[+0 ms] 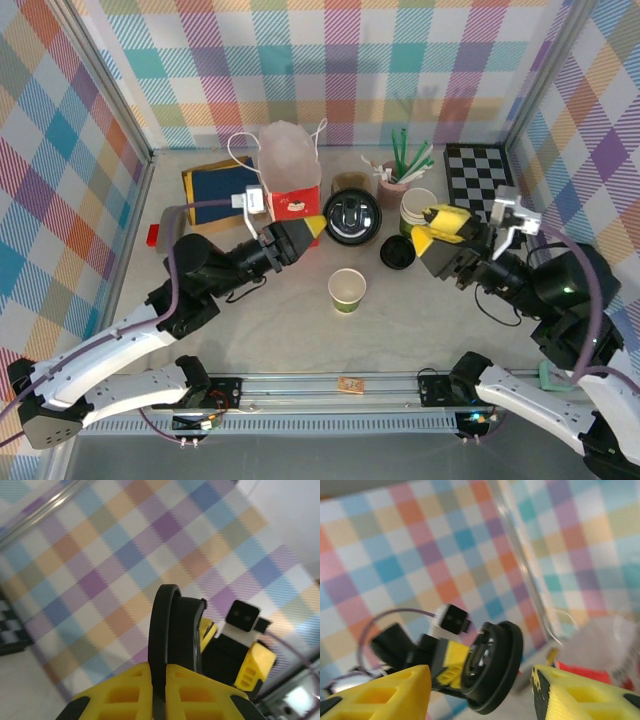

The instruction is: Pack the takeout coffee

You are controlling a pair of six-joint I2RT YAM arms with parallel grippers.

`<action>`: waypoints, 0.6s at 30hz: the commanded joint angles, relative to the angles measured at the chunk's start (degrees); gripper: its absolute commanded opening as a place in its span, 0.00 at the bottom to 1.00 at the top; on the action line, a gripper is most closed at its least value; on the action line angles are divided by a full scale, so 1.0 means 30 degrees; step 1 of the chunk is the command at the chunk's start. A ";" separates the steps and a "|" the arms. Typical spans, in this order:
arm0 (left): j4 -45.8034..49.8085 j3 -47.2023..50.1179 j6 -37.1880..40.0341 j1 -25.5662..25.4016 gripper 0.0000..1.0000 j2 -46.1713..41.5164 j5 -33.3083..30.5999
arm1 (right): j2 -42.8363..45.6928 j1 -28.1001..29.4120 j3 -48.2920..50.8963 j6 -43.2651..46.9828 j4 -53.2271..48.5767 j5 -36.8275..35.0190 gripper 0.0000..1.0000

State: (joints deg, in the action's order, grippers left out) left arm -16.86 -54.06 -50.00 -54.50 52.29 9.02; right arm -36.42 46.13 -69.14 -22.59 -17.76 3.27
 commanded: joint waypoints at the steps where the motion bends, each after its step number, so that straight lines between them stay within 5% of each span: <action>1: 0.1839 0.0935 0.0213 0.0281 0.11 0.0197 -0.0592 | -0.0056 -0.0026 0.0360 0.0865 -0.3357 -0.2576 0.55; 18: 0.0259 0.7459 -0.2211 0.1399 0.09 0.1758 -0.0742 | 0.0584 -0.0027 0.1642 0.0951 -0.4112 -0.3558 0.52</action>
State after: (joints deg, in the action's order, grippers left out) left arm -13.04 -33.08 -54.89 -51.18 57.06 7.14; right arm -34.81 46.09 -65.14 -20.40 -30.57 -6.63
